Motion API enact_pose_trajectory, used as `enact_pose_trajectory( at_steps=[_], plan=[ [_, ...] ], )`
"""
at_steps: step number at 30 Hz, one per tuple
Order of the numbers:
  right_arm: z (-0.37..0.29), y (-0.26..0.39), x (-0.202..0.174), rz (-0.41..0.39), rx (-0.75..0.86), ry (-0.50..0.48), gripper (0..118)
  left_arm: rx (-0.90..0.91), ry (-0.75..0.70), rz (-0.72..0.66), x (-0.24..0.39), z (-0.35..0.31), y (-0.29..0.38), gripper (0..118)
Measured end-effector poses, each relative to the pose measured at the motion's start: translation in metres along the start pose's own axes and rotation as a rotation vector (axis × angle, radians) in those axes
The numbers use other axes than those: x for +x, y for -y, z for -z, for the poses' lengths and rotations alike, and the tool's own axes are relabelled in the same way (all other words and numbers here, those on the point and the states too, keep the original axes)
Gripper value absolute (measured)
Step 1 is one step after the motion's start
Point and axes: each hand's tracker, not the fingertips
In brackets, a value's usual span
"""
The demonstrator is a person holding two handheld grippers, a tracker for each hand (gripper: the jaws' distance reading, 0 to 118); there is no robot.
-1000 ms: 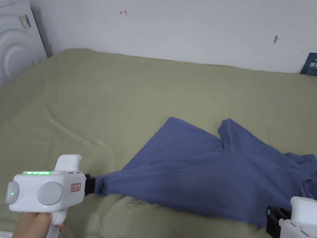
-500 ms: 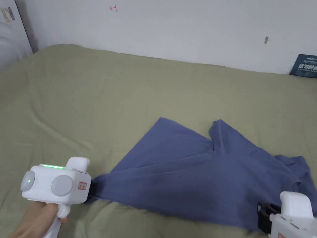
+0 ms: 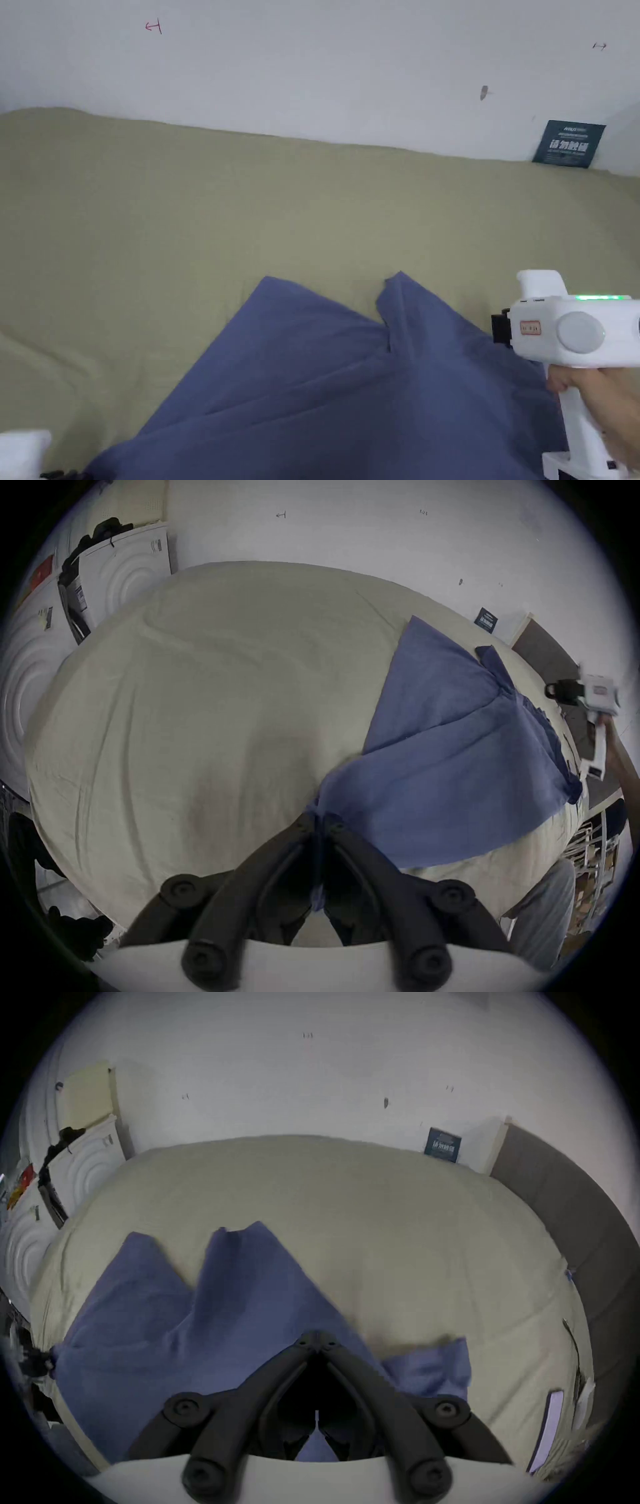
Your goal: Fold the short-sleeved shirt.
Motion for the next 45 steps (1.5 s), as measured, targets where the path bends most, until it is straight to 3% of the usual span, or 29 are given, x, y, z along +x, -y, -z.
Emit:
enact_pose_trajectory(
  at_steps=[4,5,6,7,8,9,12,13,14,15,16,18,21,27,34,38,45],
  plan=[
    [0.046,-0.012,0.012,-0.025,-0.08,0.029,3,-0.006,0.01,-0.013,-0.002,0.004,-0.005,4],
    [0.053,-0.01,0.014,-0.036,-0.091,0.025,21,-0.008,0.011,-0.011,-0.001,0.004,-0.006,4],
    [0.057,-0.007,0.013,-0.075,-0.118,0.016,64,-0.011,0.011,-0.003,-0.002,0.006,-0.008,4],
    [0.059,-0.002,0.01,-0.102,-0.146,0.015,118,-0.013,0.011,0.007,-0.001,0.007,-0.009,4],
    [0.065,0.001,0.008,-0.112,-0.179,0.026,114,-0.014,0.012,0.01,-0.001,0.008,-0.009,4],
    [0.065,0.001,0.007,-0.142,-0.053,0.039,107,-0.014,0.014,0.01,-0.002,0.008,-0.009,4],
    [0.073,0.01,-0.005,-0.127,-0.185,0.058,102,-0.016,0.019,0.002,-0.005,0.012,-0.01,4],
    [0.074,0.012,-0.008,-0.132,-0.18,0.063,93,-0.016,0.02,0.0,-0.005,0.012,-0.01,4],
    [0.071,0.01,-0.008,-0.113,-0.186,0.046,78,-0.016,0.02,-0.003,-0.006,0.013,-0.009,4],
    [0.079,0.004,0.006,-0.057,-0.198,0.0,54,-0.017,0.02,-0.007,-0.006,0.013,-0.01,4],
    [0.071,0.002,0.005,-0.053,-0.171,0.014,3,-0.018,0.02,-0.009,-0.006,0.014,-0.011,4],
    [0.052,0.0,0.002,-0.108,-0.122,0.003,2,-0.025,0.019,-0.009,-0.005,0.011,-0.013,4],
    [-0.013,-0.007,-0.015,-0.114,-0.012,0.023,2,-0.025,0.01,-0.007,-0.001,0.002,-0.019,4],
    [-0.141,-0.03,-0.007,-0.138,0.216,0.026,2,0.151,0.052,0.021,0.017,-0.074,-0.053,4],
    [-0.304,-0.043,0.004,-0.098,0.429,0.069,2,0.378,0.03,0.106,0.065,-0.172,-0.123,4],
    [-0.359,-0.053,0.025,-0.036,0.547,0.131,2,0.478,-0.034,0.163,0.096,-0.215,-0.17,4],
    [-0.4,-0.084,0.052,0.058,0.636,0.191,2,0.593,-0.118,0.171,0.136,-0.271,-0.245,4]
  ],
)
